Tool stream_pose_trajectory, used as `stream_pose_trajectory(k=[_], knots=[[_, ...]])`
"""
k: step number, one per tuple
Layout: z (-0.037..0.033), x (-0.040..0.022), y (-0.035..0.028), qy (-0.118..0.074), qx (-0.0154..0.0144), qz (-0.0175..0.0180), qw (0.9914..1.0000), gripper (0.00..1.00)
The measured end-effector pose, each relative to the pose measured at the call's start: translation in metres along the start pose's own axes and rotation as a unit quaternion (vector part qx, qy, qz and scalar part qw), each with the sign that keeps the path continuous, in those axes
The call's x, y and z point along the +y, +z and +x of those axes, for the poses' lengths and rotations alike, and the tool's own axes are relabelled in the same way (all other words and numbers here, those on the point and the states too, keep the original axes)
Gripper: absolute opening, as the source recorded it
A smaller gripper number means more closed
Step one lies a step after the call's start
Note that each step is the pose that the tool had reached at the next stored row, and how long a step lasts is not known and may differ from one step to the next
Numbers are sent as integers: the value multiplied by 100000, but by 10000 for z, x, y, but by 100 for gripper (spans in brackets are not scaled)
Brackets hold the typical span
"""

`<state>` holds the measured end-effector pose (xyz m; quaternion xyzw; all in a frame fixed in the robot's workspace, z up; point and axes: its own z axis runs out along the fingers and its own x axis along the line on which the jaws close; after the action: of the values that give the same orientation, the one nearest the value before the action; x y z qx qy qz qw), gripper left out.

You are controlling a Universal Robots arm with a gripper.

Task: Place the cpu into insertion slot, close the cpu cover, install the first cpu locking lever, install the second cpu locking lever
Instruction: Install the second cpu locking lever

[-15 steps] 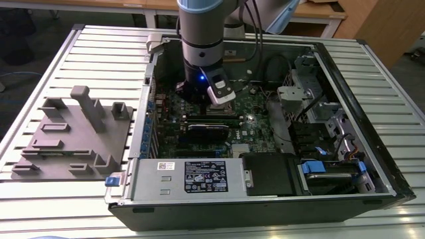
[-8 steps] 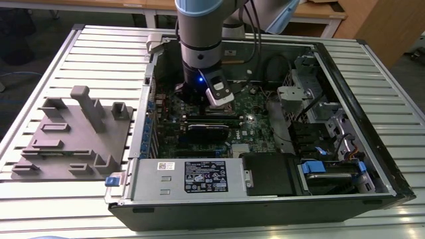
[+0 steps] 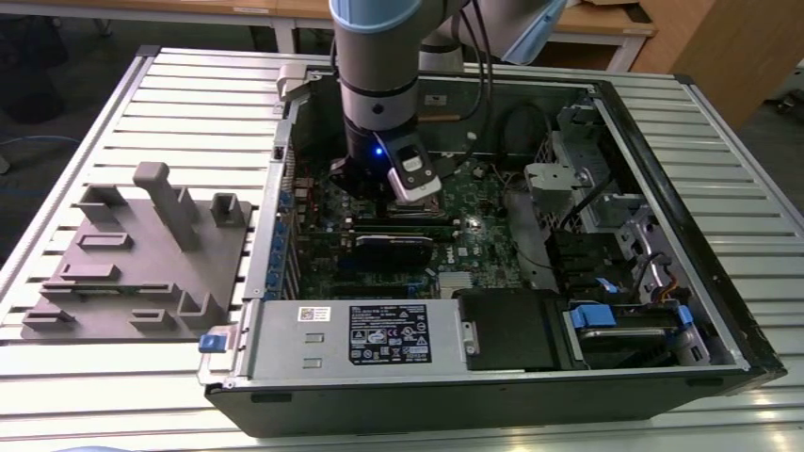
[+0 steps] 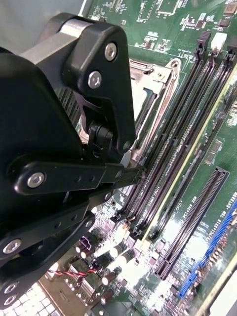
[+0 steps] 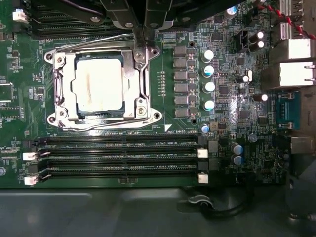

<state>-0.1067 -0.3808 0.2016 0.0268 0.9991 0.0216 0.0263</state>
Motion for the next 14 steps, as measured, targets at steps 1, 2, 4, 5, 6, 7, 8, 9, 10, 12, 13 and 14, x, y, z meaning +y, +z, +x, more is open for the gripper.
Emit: stream_pose_trajectory(k=[1,2,4,5,6,7,8,9,10,12,13,14], knots=[[0,0,1,11,9,-202,100000,10],[0,0,2,19,16,-338,99999,10],[0,1,7,31,15,-529,99999,10],[1,0,10,33,20,-610,99998,10],[2,0,13,34,30,-681,99998,10],[3,-1,16,38,33,-764,99997,10],[5,-1,19,47,44,-868,99996,10],[7,-2,22,54,58,-1001,99995,10],[8,-2,25,62,68,-1118,99994,10],[9,-2,31,70,72,-1270,99992,10],[11,-4,34,75,74,-1332,99991,10],[13,-6,38,75,69,-1425,99990,10]])
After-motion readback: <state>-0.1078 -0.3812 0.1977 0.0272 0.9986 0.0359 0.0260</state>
